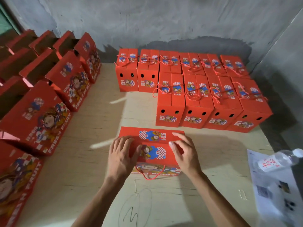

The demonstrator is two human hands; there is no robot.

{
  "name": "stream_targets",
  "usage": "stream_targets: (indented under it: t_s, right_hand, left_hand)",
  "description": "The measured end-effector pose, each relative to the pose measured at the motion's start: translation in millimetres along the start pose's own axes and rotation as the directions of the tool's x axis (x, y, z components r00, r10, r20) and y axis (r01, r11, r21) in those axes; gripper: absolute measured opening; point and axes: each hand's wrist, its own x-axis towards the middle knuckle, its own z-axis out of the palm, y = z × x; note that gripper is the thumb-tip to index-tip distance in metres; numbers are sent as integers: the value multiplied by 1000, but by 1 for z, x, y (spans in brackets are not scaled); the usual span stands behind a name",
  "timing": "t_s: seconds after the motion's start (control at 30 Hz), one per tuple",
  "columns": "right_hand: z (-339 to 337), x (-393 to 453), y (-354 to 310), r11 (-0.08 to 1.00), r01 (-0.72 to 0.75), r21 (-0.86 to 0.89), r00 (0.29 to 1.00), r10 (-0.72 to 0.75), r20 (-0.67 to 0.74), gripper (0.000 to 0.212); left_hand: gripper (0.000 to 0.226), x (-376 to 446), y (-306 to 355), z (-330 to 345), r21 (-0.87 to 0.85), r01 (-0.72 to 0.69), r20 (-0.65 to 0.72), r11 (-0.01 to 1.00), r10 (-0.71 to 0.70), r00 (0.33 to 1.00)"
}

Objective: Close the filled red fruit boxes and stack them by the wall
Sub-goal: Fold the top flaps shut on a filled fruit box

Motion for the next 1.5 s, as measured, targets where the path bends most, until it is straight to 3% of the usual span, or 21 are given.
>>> stream_targets:
  t_s: [0.13, 0.3, 0.4, 0.43, 0.53, 0.67, 0.77, 0.83, 0.93, 1.07, 1.17, 1.3, 1.5]
  right_hand:
    - [3, -1, 1, 995, -82, 64, 997, 81, 22, 35]
    - [3, 0, 4, 986, -145, 76, 986, 139, 90, 26]
    - [2, 1, 4, 983, -172, 65, 977, 162, 136, 29]
    - [2, 1, 4, 984, -169, 59, 977, 159, 140, 31]
    - [-1, 6, 2, 986, -161, 44, 974, 152, 169, 28]
    - [-1, 13, 1, 989, -150, -3, 966, 147, 211, 24]
    - [-2, 16, 3, 997, -49, -64, 979, 61, 197, 28]
    - [-1, 19, 2, 987, 43, -154, 986, -17, 166, 29]
    - [2, 19, -1, 952, 58, -299, 981, 1, 195, 36]
    - [4, 12, 1, 989, -24, -145, 981, 51, 186, 21]
    - [5, 9, -1, 990, -143, -10, 974, 142, 177, 51]
    - [10, 8, 1, 979, -154, -132, 967, 176, 183, 57]
    - [18, 10, 6, 926, -105, -362, 974, 168, 149, 61]
  left_hand:
    - [32, 13, 4, -3, -12, 149, -9, 989, -150, 989]
    - [31, 23, 1, -2, -154, 231, 157, 961, -207, 966]
    - [52, 33, -6, -7, -194, 494, 356, 847, -409, 840]
    - [61, 36, -7, -7, -207, 525, 373, 826, -429, 822]
    - [43, 33, -3, -10, -247, 445, 292, 861, -371, 881]
    - [45, 33, -5, -9, -209, 456, 277, 865, -395, 876]
    - [47, 28, -4, -6, -204, 433, 261, 878, -378, 888]
    - [44, 26, -3, -4, -177, 411, 255, 894, -361, 897]
    - [39, 26, -5, -1, -151, 393, 261, 907, -347, 901]
    - [73, 25, -7, 0, -192, 493, 279, 848, -435, 856]
    - [92, 27, -8, 0, -190, 574, 295, 796, -512, 807]
    - [99, 28, -6, 7, -66, 590, 295, 805, -549, 782]
    - [108, 32, -13, 11, -11, 539, 291, 842, -513, 807]
